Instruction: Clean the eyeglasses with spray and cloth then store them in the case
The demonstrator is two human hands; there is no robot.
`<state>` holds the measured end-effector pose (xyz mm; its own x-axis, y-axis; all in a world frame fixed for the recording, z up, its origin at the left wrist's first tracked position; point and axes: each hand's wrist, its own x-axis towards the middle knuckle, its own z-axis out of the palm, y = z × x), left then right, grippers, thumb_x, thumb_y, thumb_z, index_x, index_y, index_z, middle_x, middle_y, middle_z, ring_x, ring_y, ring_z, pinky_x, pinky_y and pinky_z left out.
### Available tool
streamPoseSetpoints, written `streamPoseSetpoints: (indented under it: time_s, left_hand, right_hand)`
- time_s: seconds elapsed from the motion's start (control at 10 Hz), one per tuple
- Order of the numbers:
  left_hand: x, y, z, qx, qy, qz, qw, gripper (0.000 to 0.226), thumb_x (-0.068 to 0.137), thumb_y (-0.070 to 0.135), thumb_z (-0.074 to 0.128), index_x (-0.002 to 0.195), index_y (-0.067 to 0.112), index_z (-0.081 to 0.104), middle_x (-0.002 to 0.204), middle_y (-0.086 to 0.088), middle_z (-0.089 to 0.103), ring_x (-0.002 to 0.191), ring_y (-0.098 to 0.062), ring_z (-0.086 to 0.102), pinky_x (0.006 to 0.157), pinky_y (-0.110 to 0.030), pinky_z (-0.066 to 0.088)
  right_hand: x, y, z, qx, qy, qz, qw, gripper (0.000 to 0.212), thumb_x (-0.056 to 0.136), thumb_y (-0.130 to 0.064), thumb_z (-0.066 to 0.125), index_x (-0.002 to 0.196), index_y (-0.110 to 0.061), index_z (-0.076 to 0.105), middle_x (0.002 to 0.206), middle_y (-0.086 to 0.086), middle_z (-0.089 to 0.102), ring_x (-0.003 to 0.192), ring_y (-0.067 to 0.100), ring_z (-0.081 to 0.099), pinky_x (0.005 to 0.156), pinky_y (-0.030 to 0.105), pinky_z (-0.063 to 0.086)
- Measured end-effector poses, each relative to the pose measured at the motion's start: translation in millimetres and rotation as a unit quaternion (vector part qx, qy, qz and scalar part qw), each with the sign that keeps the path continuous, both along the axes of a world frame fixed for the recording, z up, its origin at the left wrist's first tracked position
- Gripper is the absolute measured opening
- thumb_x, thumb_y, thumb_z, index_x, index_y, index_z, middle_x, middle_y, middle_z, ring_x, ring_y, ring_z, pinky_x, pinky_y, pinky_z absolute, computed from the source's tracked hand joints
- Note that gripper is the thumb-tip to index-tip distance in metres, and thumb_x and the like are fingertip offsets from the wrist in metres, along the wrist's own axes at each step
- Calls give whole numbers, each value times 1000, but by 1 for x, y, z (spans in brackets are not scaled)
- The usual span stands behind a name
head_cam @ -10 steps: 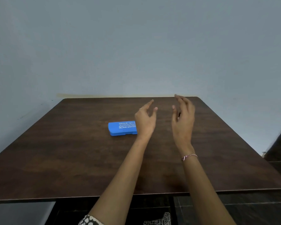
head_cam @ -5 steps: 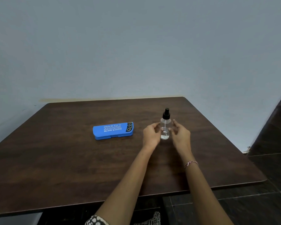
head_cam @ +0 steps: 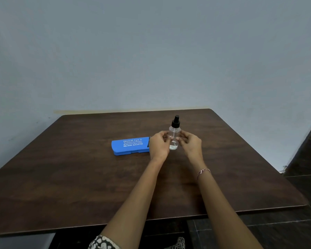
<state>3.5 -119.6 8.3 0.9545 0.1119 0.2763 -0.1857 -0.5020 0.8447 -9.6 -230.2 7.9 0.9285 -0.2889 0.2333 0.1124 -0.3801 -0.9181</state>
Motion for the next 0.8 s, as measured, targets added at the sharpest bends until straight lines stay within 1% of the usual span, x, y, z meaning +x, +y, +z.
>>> streamPoseSetpoints:
  time_s: [0.1, 0.2, 0.3, 0.4, 0.5, 0.6, 0.7, 0.8]
  left_hand:
    - [5, 5, -1, 5, 6, 7, 1000, 31, 86, 18, 66, 116, 10, 64, 105, -4, 70, 96, -14, 64, 82, -24, 48]
    - [10, 6, -1, 12, 6, 11, 1000, 28, 86, 18, 66, 113, 10, 66, 101, -4, 71, 92, -14, 65, 81, -26, 49]
    - [13, 4, -1, 23, 16, 3, 1000, 27, 86, 17, 67, 112, 9, 66, 101, -5, 71, 94, -16, 66, 83, -28, 51]
    - [16, 3, -5, 29, 32, -5, 999, 32, 87, 16, 65, 118, 8, 62, 106, -5, 70, 98, -15, 64, 86, -27, 49]
    - [14, 4, -4, 46, 34, -8, 998, 34, 88, 17, 64, 121, 8, 61, 110, -7, 69, 100, -16, 63, 87, -28, 49]
    - [11, 7, -2, 71, 24, -6, 997, 40, 89, 22, 62, 127, 9, 57, 115, -9, 67, 105, -20, 62, 90, -32, 49]
    - [2, 20, 3, 111, 22, 3, 994, 47, 90, 30, 60, 133, 13, 52, 122, -6, 65, 113, -20, 59, 94, -35, 47]
    - [-8, 36, 12, 152, 0, 34, 988, 45, 93, 33, 55, 134, 18, 50, 123, -3, 64, 115, -21, 57, 91, -36, 46]
  right_hand:
    - [5, 5, 2, -6, 6, 13, 1000, 40, 85, 1, 63, 124, -1, 57, 110, 13, 68, 94, 11, 63, 94, 29, 50]
    - [10, 5, 4, -37, 11, 17, 999, 38, 86, 0, 63, 124, -1, 57, 110, 13, 68, 94, 10, 62, 89, 18, 45]
    - [14, 3, 4, -55, 24, 21, 998, 39, 87, -1, 63, 125, -2, 57, 112, 12, 67, 97, 10, 61, 87, 15, 43]
    - [17, 2, -3, -55, 30, 17, 998, 40, 87, -1, 62, 126, -1, 56, 116, 12, 66, 104, 14, 61, 87, 14, 42]
    - [16, 3, -5, -39, 31, 11, 999, 41, 88, -2, 61, 128, -2, 54, 117, 11, 65, 102, 11, 60, 84, 11, 41]
    - [14, 5, -10, -17, 13, -7, 1000, 52, 90, -9, 60, 139, -6, 41, 120, 10, 62, 107, 16, 59, 86, 15, 41]
    - [1, 9, -14, 22, -36, -100, 994, 51, 95, -29, 52, 139, -8, 38, 114, 7, 61, 101, 18, 58, 84, 25, 42]
    - [-17, 23, -15, 14, -96, -163, 982, 34, 96, -40, 45, 119, -15, 50, 105, 0, 60, 97, 18, 57, 78, 29, 43]
